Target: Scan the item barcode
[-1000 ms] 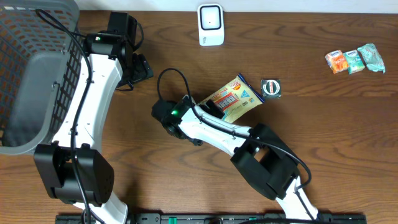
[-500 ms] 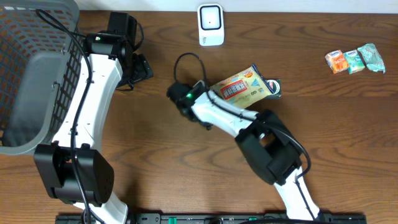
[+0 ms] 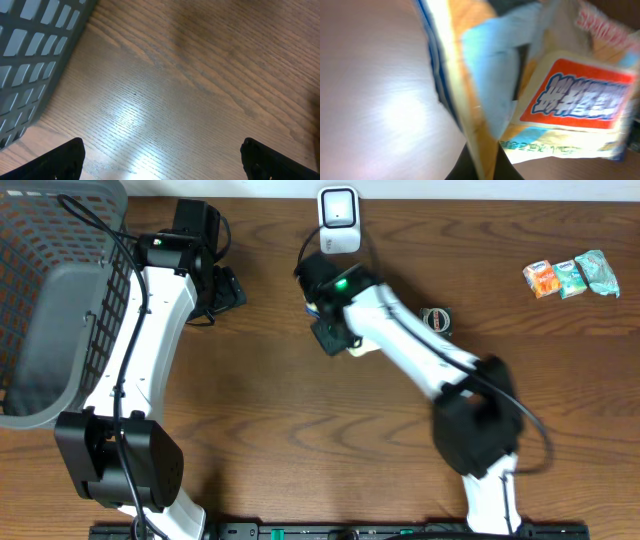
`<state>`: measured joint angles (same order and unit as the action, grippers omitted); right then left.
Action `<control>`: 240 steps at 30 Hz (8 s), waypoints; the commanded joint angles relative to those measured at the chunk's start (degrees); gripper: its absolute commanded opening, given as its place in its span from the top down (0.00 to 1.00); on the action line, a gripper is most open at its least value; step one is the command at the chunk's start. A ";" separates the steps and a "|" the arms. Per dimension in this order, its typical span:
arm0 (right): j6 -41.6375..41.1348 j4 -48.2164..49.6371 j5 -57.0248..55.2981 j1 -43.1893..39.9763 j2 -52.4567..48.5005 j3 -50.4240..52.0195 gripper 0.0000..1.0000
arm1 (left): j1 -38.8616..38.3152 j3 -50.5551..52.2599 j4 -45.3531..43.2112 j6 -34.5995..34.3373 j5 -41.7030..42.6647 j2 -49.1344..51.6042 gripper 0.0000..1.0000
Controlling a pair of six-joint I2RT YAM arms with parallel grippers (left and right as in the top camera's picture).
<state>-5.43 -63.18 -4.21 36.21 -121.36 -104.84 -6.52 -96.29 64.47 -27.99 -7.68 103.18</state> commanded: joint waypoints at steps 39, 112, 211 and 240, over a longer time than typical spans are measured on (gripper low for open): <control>10.29 -8.11 32.79 -23.21 10.03 2.43 0.29 | 0.20 -0.20 0.20 0.98 -0.72 -0.28 0.02; -9.68 27.43 15.41 -17.53 26.51 30.58 0.99 | 0.20 -0.20 0.20 0.98 -0.72 -0.28 0.02; -19.15 4.98 -16.68 3.41 5.77 19.82 0.04 | 0.20 -0.20 0.20 0.98 -0.72 -0.28 0.02; -10.82 -26.32 -4.04 6.86 5.75 13.14 0.01 | 0.20 -0.20 0.20 0.98 -0.72 -0.28 0.02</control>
<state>-15.03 -86.96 -6.42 44.51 -114.93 -91.07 -6.52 -96.29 64.47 -27.99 -7.68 103.18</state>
